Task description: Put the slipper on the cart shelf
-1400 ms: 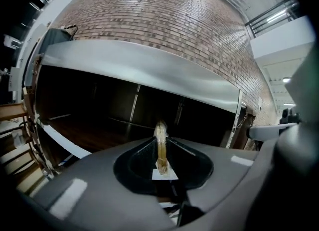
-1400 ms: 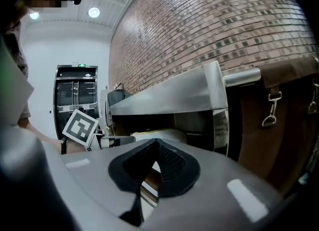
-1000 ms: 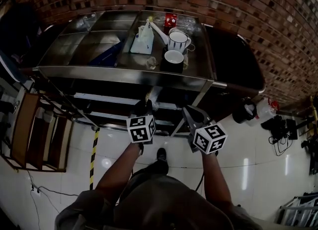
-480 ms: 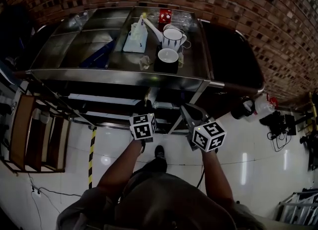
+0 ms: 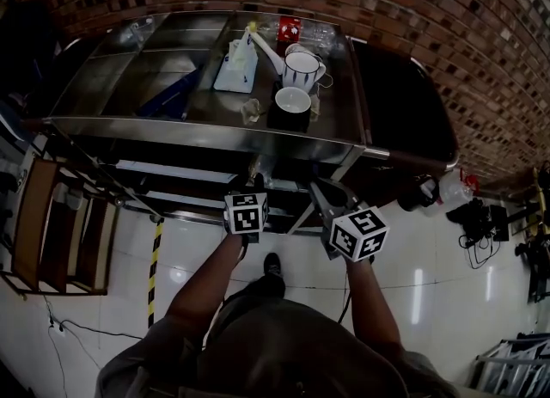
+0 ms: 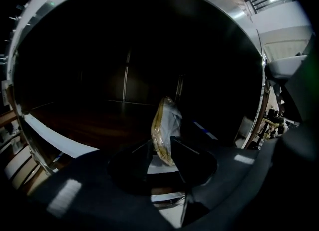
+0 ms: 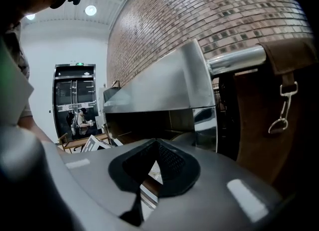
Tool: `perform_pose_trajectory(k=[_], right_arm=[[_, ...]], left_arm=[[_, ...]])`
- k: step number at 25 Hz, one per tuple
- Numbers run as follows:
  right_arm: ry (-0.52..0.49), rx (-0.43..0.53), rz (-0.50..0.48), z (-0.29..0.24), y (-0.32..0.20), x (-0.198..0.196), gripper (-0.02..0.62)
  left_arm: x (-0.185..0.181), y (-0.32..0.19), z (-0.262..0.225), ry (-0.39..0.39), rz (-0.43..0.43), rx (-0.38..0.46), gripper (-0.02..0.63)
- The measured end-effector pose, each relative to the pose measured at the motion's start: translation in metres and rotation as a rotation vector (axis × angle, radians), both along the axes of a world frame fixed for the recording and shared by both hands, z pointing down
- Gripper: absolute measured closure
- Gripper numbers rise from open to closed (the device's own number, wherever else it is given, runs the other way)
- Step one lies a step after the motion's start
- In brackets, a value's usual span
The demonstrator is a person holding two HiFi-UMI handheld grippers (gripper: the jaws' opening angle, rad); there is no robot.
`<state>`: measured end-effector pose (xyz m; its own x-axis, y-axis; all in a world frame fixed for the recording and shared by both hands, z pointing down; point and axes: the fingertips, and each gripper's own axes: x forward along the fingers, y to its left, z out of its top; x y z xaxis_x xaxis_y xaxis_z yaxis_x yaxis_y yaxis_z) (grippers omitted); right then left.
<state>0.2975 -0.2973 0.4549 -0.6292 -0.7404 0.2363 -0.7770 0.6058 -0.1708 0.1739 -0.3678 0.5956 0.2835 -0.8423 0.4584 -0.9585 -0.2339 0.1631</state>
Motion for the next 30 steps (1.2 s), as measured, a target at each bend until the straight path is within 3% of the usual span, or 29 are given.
perform_pose_trajectory(k=[7, 11, 25, 30], right_arm=[[-0.004, -0.001, -0.017, 0.001, 0.002, -0.01, 0.597], [-0.007, 0.007, -0.02, 0.0, 0.005, -0.014, 0.597], [-0.033, 0.057, -0.039, -0.019, 0.012, -0.033, 0.597], [-0.048, 0.08, -0.049, -0.024, 0.018, -0.047, 0.597]], left_arm=[[-0.01, -0.003, 0.01, -0.021, 0.021, -0.047, 0.429], [-0.015, -0.002, 0.006, -0.019, 0.041, -0.032, 0.373], [-0.017, 0.039, -0.084, 0.063, 0.129, 0.134, 0.393], [-0.016, 0.056, -0.113, 0.07, 0.183, 0.19, 0.44]])
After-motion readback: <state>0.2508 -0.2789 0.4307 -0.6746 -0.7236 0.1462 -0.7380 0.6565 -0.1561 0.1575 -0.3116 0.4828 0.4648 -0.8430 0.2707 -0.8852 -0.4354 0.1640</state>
